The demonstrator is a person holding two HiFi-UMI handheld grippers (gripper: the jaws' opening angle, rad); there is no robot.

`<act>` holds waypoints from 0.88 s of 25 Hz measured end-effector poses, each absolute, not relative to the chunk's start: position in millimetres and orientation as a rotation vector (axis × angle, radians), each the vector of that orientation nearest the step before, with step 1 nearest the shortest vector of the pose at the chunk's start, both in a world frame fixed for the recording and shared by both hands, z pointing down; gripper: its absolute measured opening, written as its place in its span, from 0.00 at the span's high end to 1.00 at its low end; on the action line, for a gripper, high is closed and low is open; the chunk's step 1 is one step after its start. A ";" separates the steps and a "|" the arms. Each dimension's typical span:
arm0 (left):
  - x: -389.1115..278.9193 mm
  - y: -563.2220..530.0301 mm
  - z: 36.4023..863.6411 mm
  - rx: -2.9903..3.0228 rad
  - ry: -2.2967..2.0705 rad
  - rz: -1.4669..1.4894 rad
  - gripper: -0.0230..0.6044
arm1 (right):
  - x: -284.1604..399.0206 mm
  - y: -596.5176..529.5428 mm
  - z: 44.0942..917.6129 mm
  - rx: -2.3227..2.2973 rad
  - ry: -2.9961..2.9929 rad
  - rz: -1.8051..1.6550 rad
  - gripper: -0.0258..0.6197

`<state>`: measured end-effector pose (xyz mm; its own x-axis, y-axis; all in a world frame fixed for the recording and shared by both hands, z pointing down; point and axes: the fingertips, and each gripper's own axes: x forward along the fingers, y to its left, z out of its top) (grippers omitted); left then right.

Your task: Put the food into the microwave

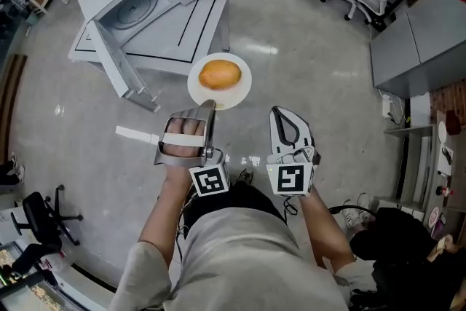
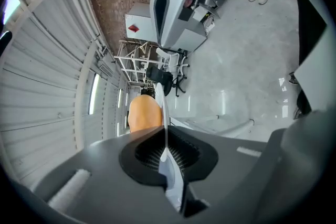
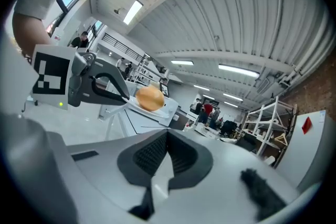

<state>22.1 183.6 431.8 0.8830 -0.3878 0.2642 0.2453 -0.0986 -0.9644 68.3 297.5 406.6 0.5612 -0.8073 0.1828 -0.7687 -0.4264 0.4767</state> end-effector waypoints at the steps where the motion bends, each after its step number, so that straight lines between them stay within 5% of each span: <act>1: 23.5 181.2 432.6 -1.582 0.121 -0.545 0.93 | 67.8 292.2 409.1 2.249 -1.284 -0.100 0.94; 22: 51.1 139.2 436.5 -1.553 0.200 -0.658 0.93 | 100.8 258.3 422.6 2.124 -1.418 -0.118 0.94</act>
